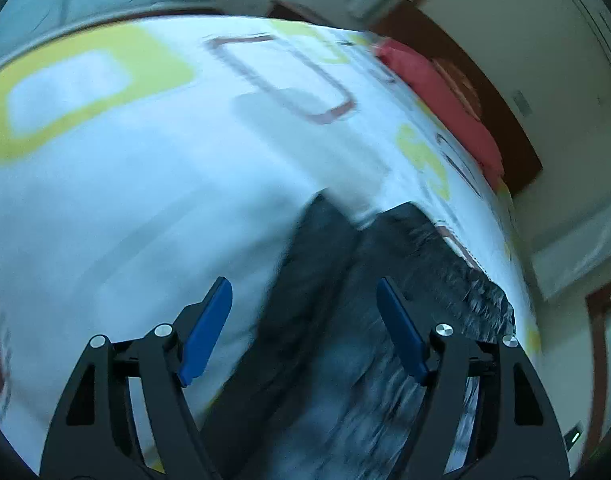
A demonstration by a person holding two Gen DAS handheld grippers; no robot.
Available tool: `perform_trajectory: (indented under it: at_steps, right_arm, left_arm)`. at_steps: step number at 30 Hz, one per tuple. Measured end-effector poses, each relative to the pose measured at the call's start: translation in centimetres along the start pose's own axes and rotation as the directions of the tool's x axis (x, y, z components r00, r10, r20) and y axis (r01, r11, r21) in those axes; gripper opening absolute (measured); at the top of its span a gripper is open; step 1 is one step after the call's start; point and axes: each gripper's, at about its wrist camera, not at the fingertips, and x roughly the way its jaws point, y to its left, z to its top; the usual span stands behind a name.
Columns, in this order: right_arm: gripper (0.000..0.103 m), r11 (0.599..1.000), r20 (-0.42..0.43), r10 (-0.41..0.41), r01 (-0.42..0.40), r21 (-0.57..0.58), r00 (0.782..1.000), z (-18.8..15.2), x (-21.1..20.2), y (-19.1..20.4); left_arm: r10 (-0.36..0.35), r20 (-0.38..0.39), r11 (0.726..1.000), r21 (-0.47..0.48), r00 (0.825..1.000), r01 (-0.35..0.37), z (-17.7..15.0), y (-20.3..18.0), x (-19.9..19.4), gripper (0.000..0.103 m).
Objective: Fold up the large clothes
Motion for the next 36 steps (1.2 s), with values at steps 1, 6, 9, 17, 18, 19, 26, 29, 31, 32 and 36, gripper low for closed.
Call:
perform_trajectory:
  at_steps: [1,6,9,17,18,19,26,29,31,32,36]
  right_arm:
    - [0.054,1.0,0.002,-0.001,0.001,0.021,1.0,-0.8,-0.9,-0.9]
    - [0.06,0.988,-0.012,0.05,-0.047,0.148,0.999,-5.7,-4.0,-3.9]
    - [0.061,0.967,-0.025,0.101,-0.092,0.236,0.995,-8.7,-4.5,-4.9]
    - [0.067,0.928,0.033,0.167,-0.168,0.332,0.985,-11.1,-3.5,-4.1]
    - [0.061,0.927,0.038,0.163,-0.167,0.336,0.986,-10.9,-3.2,-3.9]
    - [0.055,0.929,0.035,0.151,-0.154,0.338,0.988,-10.8,-3.0,-3.8]
    - [0.022,0.926,0.072,0.194,-0.207,0.316,0.978,-11.4,-4.3,-3.6]
    - [0.02,0.924,0.075,0.204,-0.217,0.316,0.976,-12.1,-5.4,-3.5]
    - [0.02,0.921,0.072,0.212,-0.224,0.318,0.975,-12.7,-6.2,-3.7]
    - [0.02,0.921,0.07,0.215,-0.226,0.318,0.974,-13.2,-6.9,-3.8]
    - [0.02,0.919,0.056,0.225,-0.231,0.32,0.973,-13.4,-7.5,-4.0]
  left_arm:
    - [0.001,0.005,0.999,-0.037,1.0,-0.001,-0.9,1.4,-0.9,0.074]
    - [-0.032,0.001,0.988,-0.149,1.0,0.031,-5.6,5.5,-3.9,0.078]
    - [-0.108,0.0,0.969,-0.223,0.994,0.105,-8.3,6.8,-5.2,0.079]
    - [-0.216,0.009,0.933,-0.294,0.976,0.209,-10.9,6.0,-4.3,0.082]
    - [-0.213,0.015,0.932,-0.297,0.977,0.208,-10.8,5.8,-4.1,0.079]
    - [-0.205,0.018,0.933,-0.298,0.979,0.201,-10.7,5.5,-3.8,0.069]
    - [-0.173,0.029,0.957,-0.231,0.985,0.175,-10.7,4.2,-4.4,0.031]
    - [-0.183,0.027,0.956,-0.23,0.983,0.184,-10.8,4.5,-5.4,0.028]
    - [-0.182,0.026,0.957,-0.224,0.983,0.184,-11.0,4.9,-6.2,0.027]
    - [-0.184,0.024,0.958,-0.217,0.983,0.184,-11.3,5.1,-6.8,0.027]
    - [-0.191,0.011,0.959,-0.21,0.981,0.189,-12.8,6.7,-8.7,0.027]
